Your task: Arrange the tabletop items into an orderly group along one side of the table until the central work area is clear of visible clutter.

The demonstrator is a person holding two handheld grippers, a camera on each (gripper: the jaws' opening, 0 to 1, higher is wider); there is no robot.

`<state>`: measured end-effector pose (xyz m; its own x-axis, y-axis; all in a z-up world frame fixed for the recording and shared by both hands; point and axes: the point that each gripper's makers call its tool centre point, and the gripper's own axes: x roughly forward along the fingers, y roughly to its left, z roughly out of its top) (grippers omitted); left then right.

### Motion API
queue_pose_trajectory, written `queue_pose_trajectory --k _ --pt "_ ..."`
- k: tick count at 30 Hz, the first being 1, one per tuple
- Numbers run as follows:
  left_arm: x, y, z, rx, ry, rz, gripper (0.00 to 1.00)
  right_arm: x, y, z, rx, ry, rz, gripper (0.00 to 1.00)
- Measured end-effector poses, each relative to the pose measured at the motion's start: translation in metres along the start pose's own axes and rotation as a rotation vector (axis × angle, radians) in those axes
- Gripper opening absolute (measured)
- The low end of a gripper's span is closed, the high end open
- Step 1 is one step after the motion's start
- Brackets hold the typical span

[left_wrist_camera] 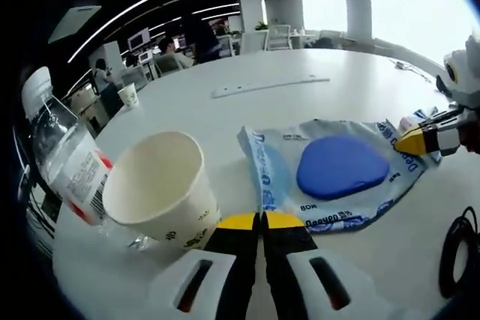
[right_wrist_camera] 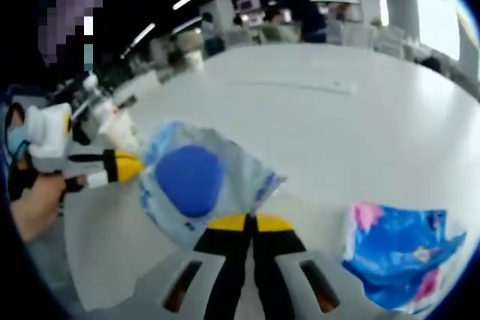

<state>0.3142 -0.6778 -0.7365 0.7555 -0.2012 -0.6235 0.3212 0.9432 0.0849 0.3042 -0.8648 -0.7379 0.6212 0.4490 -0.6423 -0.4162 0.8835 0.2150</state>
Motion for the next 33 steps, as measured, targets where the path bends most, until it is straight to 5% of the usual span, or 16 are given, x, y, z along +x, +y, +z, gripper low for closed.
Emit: queue_pose_trajectory --k 15,19,21,24,28,33 --pt "-0.01 -0.002 0.0 0.055 -0.023 0.008 0.02 0.005 -0.005 -0.002 0.014 0.007 -0.013 0.0" --pt "-0.015 0.0 -0.004 0.0 -0.046 0.017 0.05 0.007 -0.006 -0.002 -0.005 0.006 -0.016 0.01" --pt "-0.016 0.0 -0.005 -0.013 -0.054 0.011 0.07 0.007 -0.004 -0.003 -0.08 0.033 -0.015 0.1" --pt "-0.021 0.0 0.002 -0.002 -0.081 0.02 0.22 0.003 -0.007 -0.007 -0.231 0.079 -0.094 0.5" --pt "-0.028 -0.001 0.012 -0.021 -0.127 0.027 0.38 -0.002 0.01 -0.006 -0.163 0.029 -0.043 0.49" --pt "-0.036 -0.009 0.019 -0.031 -0.144 -0.013 0.32 -0.011 0.016 0.011 -0.158 -0.053 -0.039 0.48"
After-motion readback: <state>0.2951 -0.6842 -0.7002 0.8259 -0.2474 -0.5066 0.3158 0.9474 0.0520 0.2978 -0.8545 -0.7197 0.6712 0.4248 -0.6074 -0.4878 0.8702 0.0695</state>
